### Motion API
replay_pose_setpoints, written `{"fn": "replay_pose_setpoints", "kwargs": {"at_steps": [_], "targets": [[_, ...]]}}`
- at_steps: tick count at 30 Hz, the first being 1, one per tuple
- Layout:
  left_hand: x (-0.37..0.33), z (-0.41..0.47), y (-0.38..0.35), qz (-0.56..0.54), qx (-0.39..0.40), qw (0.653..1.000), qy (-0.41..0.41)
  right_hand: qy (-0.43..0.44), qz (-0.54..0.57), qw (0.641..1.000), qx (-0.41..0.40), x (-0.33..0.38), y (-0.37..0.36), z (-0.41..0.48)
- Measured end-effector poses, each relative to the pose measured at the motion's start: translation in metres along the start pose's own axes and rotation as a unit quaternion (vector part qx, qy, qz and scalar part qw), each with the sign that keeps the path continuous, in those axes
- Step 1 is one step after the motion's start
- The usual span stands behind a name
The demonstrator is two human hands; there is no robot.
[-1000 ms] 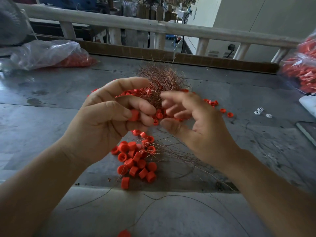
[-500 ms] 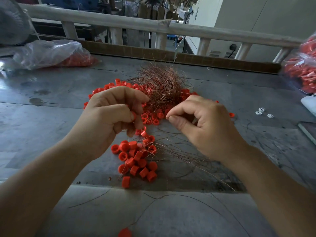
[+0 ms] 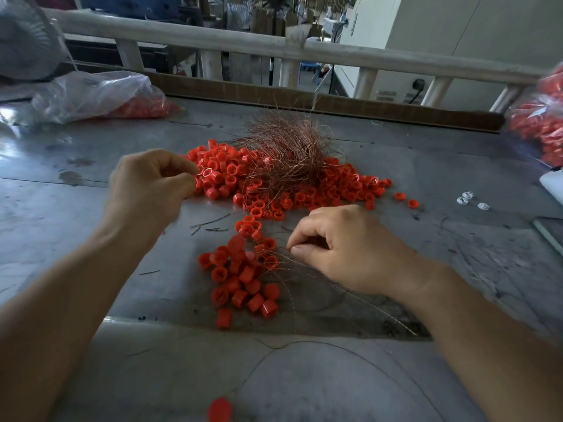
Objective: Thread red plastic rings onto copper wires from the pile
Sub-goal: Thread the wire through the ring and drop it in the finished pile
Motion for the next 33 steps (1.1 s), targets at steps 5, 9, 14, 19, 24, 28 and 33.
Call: {"fn": "replay_pose_setpoints", "kwargs": {"at_steps": [5, 9, 14, 19, 24, 28, 33], "targets": [[0.004, 0.005, 0.007, 0.114, -0.012, 0.993, -0.039, -0.013, 0.007, 0.999, -0.044, -0.003, 0.009, -0.002], [0.01, 0.013, 0.018, 0.23, -0.017, 0.973, -0.031, -0.028, 0.011, 0.995, -0.092, -0.007, 0.019, -0.002], [0.016, 0.013, 0.014, 0.32, 0.072, 0.945, -0.02, -0.071, -0.004, 0.988, -0.139, -0.016, 0.028, -0.002], [0.013, 0.012, 0.006, 0.332, 0.075, 0.937, -0.075, -0.129, -0.017, 0.973, -0.193, -0.04, 0.041, 0.0], [-0.006, -0.004, -0.001, 0.169, 0.075, 0.978, -0.097, -0.183, -0.026, 0.962, -0.203, -0.063, 0.043, 0.001], [-0.028, -0.025, -0.017, 0.096, 0.13, 0.974, -0.16, -0.184, -0.031, 0.964, -0.189, -0.07, 0.035, 0.005], [-0.031, -0.037, -0.029, 0.105, 0.164, 0.959, -0.204, -0.134, -0.058, 0.981, -0.131, -0.066, 0.019, 0.015]]}}
Point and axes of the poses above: each hand's wrist, its own z-axis towards the middle knuckle, its own y-axis out of the back of the hand, x = y × z, the point moved 5 cm from there along z, towards the middle knuckle, and after that the axes turned 1 degree about -z, right-handed, at the moved point
